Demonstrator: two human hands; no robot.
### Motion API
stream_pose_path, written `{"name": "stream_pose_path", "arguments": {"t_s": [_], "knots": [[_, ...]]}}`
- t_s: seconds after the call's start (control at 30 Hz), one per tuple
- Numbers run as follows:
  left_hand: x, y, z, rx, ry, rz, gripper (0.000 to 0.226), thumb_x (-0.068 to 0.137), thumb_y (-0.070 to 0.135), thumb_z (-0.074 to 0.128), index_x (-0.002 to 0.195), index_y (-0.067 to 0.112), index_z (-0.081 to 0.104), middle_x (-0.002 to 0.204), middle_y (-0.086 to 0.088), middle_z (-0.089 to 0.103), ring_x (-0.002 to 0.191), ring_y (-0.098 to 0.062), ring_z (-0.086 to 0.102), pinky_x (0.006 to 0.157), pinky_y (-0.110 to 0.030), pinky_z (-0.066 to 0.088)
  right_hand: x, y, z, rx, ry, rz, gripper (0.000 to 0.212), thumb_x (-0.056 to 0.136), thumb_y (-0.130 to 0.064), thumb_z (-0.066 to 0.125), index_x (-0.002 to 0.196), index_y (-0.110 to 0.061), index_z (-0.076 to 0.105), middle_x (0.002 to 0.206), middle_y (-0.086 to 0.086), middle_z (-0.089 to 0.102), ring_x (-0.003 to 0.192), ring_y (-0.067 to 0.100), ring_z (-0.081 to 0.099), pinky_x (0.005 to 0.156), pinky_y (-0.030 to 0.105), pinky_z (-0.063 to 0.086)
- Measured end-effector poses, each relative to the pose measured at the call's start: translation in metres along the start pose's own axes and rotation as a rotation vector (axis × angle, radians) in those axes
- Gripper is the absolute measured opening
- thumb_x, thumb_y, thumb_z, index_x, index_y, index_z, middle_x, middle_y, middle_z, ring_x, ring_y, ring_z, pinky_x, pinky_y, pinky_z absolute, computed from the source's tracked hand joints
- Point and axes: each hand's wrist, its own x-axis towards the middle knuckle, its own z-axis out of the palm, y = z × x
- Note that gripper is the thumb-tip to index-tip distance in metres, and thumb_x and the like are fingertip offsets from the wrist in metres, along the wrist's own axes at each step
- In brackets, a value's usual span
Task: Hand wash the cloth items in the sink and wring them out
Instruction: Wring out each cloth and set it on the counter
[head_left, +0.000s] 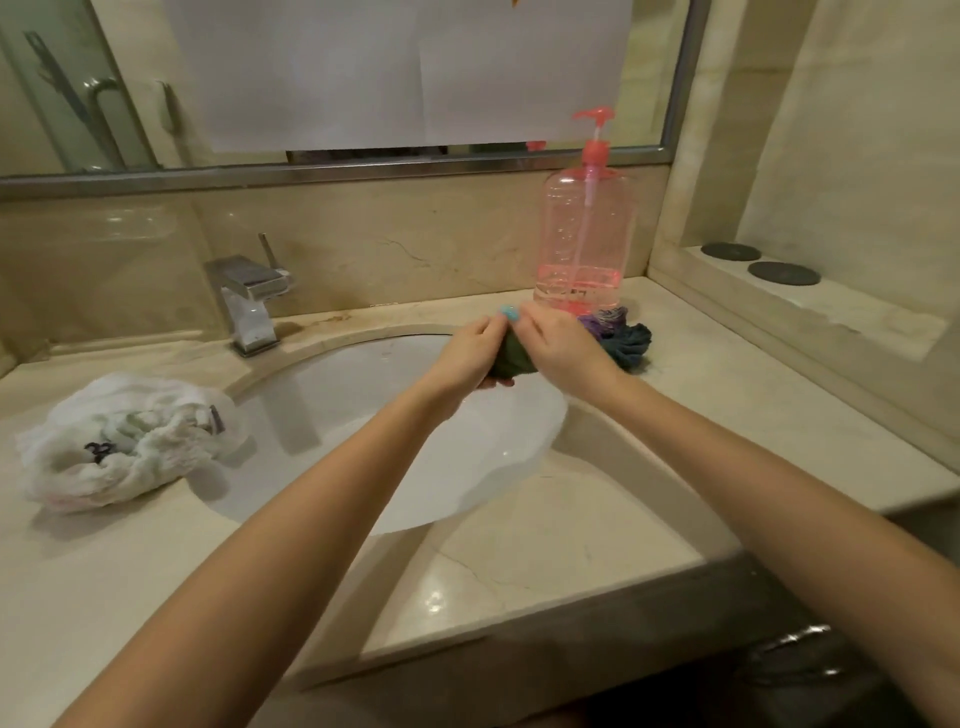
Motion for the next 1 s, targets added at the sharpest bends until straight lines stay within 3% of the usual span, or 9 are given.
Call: {"name": "stream_pose_path", "arguments": {"t_s": [0.07, 0.13, 0.23, 0.4, 0.5, 0.57, 0.77, 0.87, 1.0], "knots": [[0.011, 0.004, 0.021, -0.103, -0.039, 0.030, 0.026, 0.103, 0.035, 0.044, 0.113, 0.014, 0.056, 0.103, -0.006, 0.062, 0.080, -0.014, 0.061, 0.061, -0.019, 0.051, -0.005, 0.023, -0.027, 0.105, 0.008, 0.097, 0.028, 0.103, -0.021, 0.044, 0.101, -0.002, 0.064, 0.093, 0.004, 0.063, 0.091, 0.019, 0.057, 0.083, 0.028, 0.046], [0.019, 0.006, 0.045, -0.096, -0.075, 0.107, 0.016, 0.101, 0.029, 0.052, 0.111, 0.017, 0.055, 0.096, -0.003, 0.063, 0.082, -0.012, 0.062, 0.063, -0.018, 0.053, -0.017, 0.045, -0.051, 0.189, -0.015, 0.186, 0.023, 0.101, -0.019, 0.049, 0.107, -0.006, 0.067, 0.098, -0.005, 0.061, 0.095, 0.010, 0.056, 0.081, 0.015, 0.045], [0.032, 0.001, 0.080, 0.015, -0.089, 0.215, 0.013, 0.095, 0.022, 0.062, 0.104, 0.015, 0.058, 0.092, -0.002, 0.063, 0.086, -0.017, 0.061, 0.072, -0.028, 0.051, -0.037, 0.074, -0.076, 0.241, -0.017, 0.297, 0.014, 0.097, -0.014, 0.056, 0.094, -0.010, 0.069, 0.097, 0.003, 0.062, 0.089, 0.015, 0.059, 0.079, 0.025, 0.047], [0.050, -0.019, 0.114, 0.355, -0.031, 0.317, 0.019, 0.087, 0.014, 0.069, 0.106, 0.011, 0.065, 0.107, -0.006, 0.067, 0.096, -0.021, 0.062, 0.083, -0.030, 0.051, -0.058, 0.118, -0.081, 0.055, -0.012, 0.343, 0.011, 0.090, -0.013, 0.063, 0.089, -0.021, 0.069, 0.107, 0.007, 0.065, 0.102, 0.015, 0.056, 0.095, 0.033, 0.044], [0.055, -0.024, 0.117, 0.339, 0.017, 0.322, 0.017, 0.088, 0.014, 0.068, 0.105, 0.011, 0.069, 0.105, -0.005, 0.069, 0.086, -0.014, 0.058, 0.075, -0.023, 0.045, -0.063, 0.124, -0.079, 0.095, 0.020, 0.394, 0.010, 0.092, -0.015, 0.062, 0.095, -0.019, 0.070, 0.106, 0.001, 0.066, 0.106, 0.018, 0.059, 0.099, 0.035, 0.045], [0.056, -0.024, 0.114, 0.284, 0.013, 0.287, 0.014, 0.090, 0.016, 0.067, 0.103, 0.012, 0.071, 0.102, -0.004, 0.070, 0.087, -0.015, 0.062, 0.081, -0.027, 0.051, -0.062, 0.119, -0.080, 0.088, 0.008, 0.407, 0.015, 0.094, -0.020, 0.060, 0.104, -0.017, 0.071, 0.112, -0.002, 0.064, 0.109, 0.014, 0.056, 0.098, 0.031, 0.043], [0.033, -0.006, 0.062, 0.337, -0.017, 0.379, 0.022, 0.096, 0.025, 0.060, 0.114, 0.014, 0.068, 0.108, 0.005, 0.066, 0.097, -0.012, 0.059, 0.083, -0.022, 0.046, -0.049, 0.079, -0.083, 0.091, 0.189, 0.318, 0.030, 0.097, -0.029, 0.056, 0.120, -0.012, 0.067, 0.122, 0.001, 0.064, 0.113, 0.010, 0.054, 0.096, 0.025, 0.040], [0.014, -0.003, 0.007, 0.449, 0.056, 0.414, 0.021, 0.097, 0.024, 0.058, 0.115, 0.018, 0.068, 0.111, 0.004, 0.066, 0.102, -0.013, 0.058, 0.084, -0.022, 0.042, -0.031, 0.040, -0.066, 0.166, 0.161, 0.254, 0.026, 0.097, -0.025, 0.057, 0.115, -0.010, 0.068, 0.110, -0.003, 0.065, 0.106, 0.010, 0.057, 0.094, 0.024, 0.043], [-0.033, -0.015, -0.077, 0.564, 0.222, 0.420, 0.022, 0.096, 0.021, 0.058, 0.115, 0.016, 0.068, 0.112, 0.002, 0.065, 0.104, -0.010, 0.056, 0.088, -0.024, 0.042, 0.005, -0.028, -0.011, 0.204, 0.013, 0.180, 0.027, 0.097, -0.022, 0.058, 0.116, -0.005, 0.067, 0.110, 0.002, 0.066, 0.103, 0.010, 0.056, 0.090, 0.023, 0.041]]}}
